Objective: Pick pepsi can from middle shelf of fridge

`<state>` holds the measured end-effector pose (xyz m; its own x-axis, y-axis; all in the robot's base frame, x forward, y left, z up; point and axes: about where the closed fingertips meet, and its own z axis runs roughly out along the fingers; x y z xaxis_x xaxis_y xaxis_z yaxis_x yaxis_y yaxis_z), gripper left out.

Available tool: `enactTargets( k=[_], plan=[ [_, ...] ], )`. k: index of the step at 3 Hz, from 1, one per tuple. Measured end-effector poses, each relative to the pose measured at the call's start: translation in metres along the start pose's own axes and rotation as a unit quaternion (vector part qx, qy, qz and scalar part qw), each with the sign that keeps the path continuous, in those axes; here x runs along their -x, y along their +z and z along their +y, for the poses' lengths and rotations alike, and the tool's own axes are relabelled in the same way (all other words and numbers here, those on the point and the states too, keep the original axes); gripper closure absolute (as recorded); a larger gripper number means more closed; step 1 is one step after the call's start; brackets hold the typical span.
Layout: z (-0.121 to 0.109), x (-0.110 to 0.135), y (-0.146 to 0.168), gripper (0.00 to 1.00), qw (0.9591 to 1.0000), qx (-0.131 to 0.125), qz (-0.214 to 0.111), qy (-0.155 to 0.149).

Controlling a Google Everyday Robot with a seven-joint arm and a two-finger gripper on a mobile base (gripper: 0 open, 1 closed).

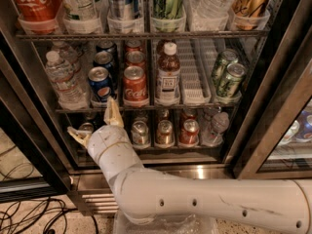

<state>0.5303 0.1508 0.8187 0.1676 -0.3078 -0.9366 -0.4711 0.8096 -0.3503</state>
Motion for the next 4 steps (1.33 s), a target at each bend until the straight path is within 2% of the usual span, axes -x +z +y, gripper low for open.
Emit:
enactTargets(
  k=[2, 4],
  plan=[
    [-0.017, -0.009, 0.008, 0.29, 0.9992, -0.041, 0.006, 0.000],
    [-0.022, -0.008, 0.020, 0.33, 0.9973, -0.066, -0.006, 0.031]
  ],
)
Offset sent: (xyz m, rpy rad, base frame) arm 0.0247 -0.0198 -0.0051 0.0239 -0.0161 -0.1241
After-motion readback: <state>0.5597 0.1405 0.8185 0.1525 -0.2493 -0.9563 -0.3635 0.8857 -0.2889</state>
